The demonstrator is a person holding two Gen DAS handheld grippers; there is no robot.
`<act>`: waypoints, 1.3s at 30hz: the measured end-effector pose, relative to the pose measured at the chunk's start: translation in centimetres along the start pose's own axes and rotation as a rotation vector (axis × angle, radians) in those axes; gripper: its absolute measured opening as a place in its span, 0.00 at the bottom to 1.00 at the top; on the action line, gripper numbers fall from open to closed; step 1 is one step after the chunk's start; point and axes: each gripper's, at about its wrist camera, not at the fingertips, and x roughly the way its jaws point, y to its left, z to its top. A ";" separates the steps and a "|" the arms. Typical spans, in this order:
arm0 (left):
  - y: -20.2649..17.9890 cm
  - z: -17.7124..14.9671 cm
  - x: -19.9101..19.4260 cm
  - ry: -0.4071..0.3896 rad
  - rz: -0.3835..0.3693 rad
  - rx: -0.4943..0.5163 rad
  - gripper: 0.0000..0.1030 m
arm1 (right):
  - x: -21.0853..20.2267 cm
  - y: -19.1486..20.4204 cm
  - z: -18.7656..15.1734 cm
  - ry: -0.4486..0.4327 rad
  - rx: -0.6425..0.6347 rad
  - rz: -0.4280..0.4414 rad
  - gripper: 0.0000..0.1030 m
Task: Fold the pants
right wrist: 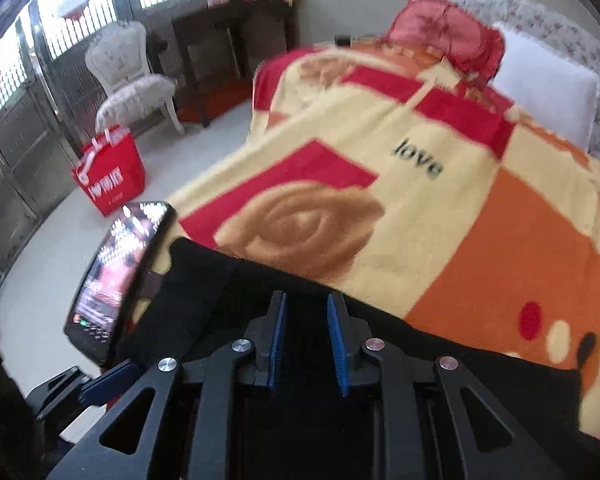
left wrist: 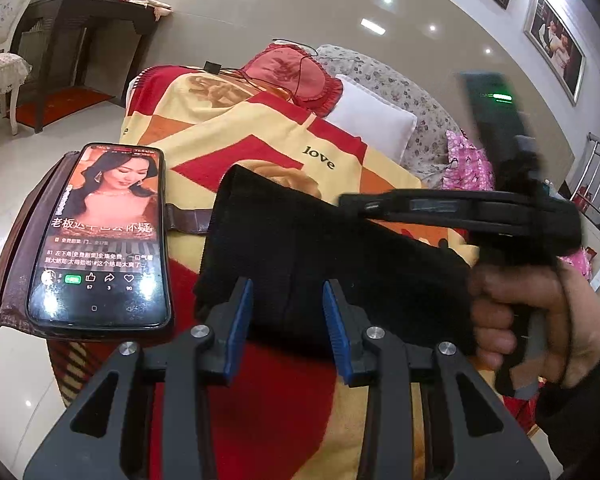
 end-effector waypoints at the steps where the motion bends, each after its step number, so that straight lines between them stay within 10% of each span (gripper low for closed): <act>1: 0.0 0.0 0.0 0.000 -0.001 0.000 0.33 | -1.2 -0.3 -0.4 -0.027 0.010 0.015 0.27; 9: -2.2 3.3 -1.4 -0.076 -0.016 0.065 0.36 | -8.2 -5.5 -7.4 -0.126 0.184 0.079 0.35; 14: -4.9 5.6 4.1 0.071 -0.081 0.082 0.37 | -9.4 -7.3 -9.3 -0.168 0.245 0.114 0.38; 16: -3.4 5.4 7.2 0.183 -0.021 -0.014 0.36 | -8.8 -7.4 -9.1 -0.162 0.257 0.148 0.34; 19: -2.2 5.1 7.6 0.187 0.024 -0.057 0.09 | -7.3 -8.0 -8.7 -0.147 0.301 0.224 0.28; 26: -1.2 4.8 7.4 0.175 0.028 -0.089 0.02 | -6.6 -14.3 -11.5 -0.136 0.511 0.207 0.03; 39: -2.5 4.5 7.7 0.152 0.089 -0.042 0.01 | -18.0 -33.2 -23.9 -0.260 0.869 -0.079 0.00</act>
